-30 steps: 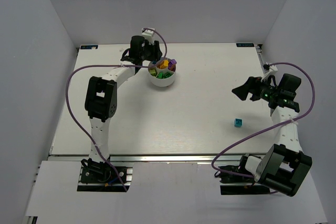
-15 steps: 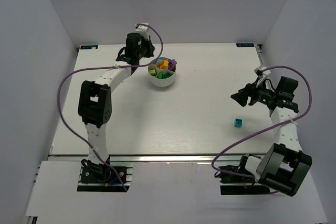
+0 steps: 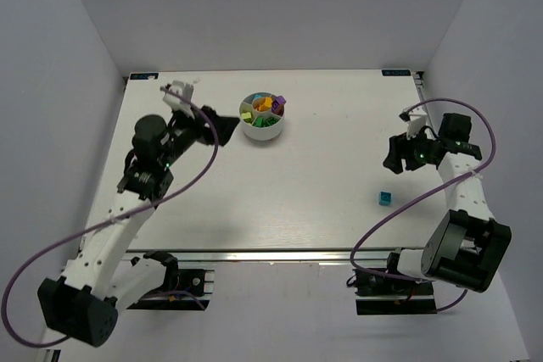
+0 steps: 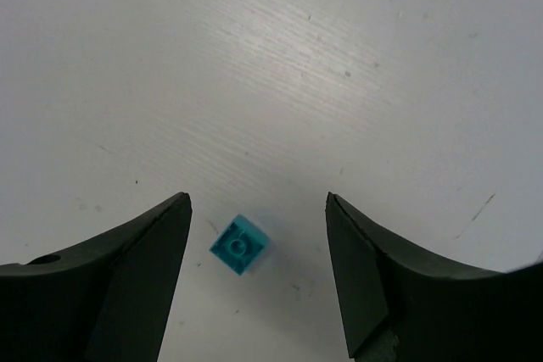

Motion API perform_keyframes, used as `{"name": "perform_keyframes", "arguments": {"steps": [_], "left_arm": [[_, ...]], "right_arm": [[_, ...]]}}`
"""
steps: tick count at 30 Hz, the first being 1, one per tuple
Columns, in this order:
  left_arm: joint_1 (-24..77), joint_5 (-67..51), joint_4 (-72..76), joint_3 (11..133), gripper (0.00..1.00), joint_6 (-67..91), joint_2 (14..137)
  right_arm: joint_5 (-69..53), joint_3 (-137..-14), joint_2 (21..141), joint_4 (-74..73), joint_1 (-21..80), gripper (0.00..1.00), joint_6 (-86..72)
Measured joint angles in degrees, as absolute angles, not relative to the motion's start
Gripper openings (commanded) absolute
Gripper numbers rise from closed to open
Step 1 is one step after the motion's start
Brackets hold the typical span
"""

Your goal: Sort the legos into containers by color

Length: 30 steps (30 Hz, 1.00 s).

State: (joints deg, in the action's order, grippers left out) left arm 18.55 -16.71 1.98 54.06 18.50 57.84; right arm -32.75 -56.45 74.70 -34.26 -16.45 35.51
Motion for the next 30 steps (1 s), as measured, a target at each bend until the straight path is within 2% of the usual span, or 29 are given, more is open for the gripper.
{"name": "perform_keyframes", "arguments": {"steps": [4,6,7,10,13,16,19,27,30], "left_arm": [[18.9,-16.4,-3.6,44.8,0.91,17.6,52.4],[19.2,-15.3,-7.4,44.4,0.91,17.0,52.8],[19.2,-14.8,-8.5,44.4,0.91,16.8,52.8],[19.2,-14.0,-10.0,44.4,0.91,16.3,51.4],[19.3,-12.6,-10.5,44.4,0.91,15.7,49.8],[19.3,-11.8,-10.9,44.7,0.91,15.5,49.3],[19.3,-11.3,-11.3,44.7,0.91,15.4,49.3],[19.4,-10.9,-11.8,44.7,0.91,15.3,49.3],[19.4,-10.9,-11.8,44.7,0.91,15.3,49.3]], "right_arm": [[-27.7,-52.9,74.5,-35.1,-15.3,0.73,28.3],[-25.6,-51.6,74.7,-36.1,-14.7,0.78,24.7],[-24.7,-51.2,74.8,-36.3,-14.4,0.84,23.2],[-22.0,-49.6,75.4,-35.9,-13.2,0.84,19.4],[-18.7,-49.3,77.4,-35.6,-12.1,0.81,16.6],[-16.1,-49.2,79.3,-34.8,-11.0,0.70,14.7],[-13.9,-49.2,81.8,-34.1,-10.0,0.66,13.3],[-9.9,-49.2,85.4,-35.1,-7.4,0.63,12.5],[-8.8,-49.2,85.4,-35.8,-6.8,0.59,12.6]]}}
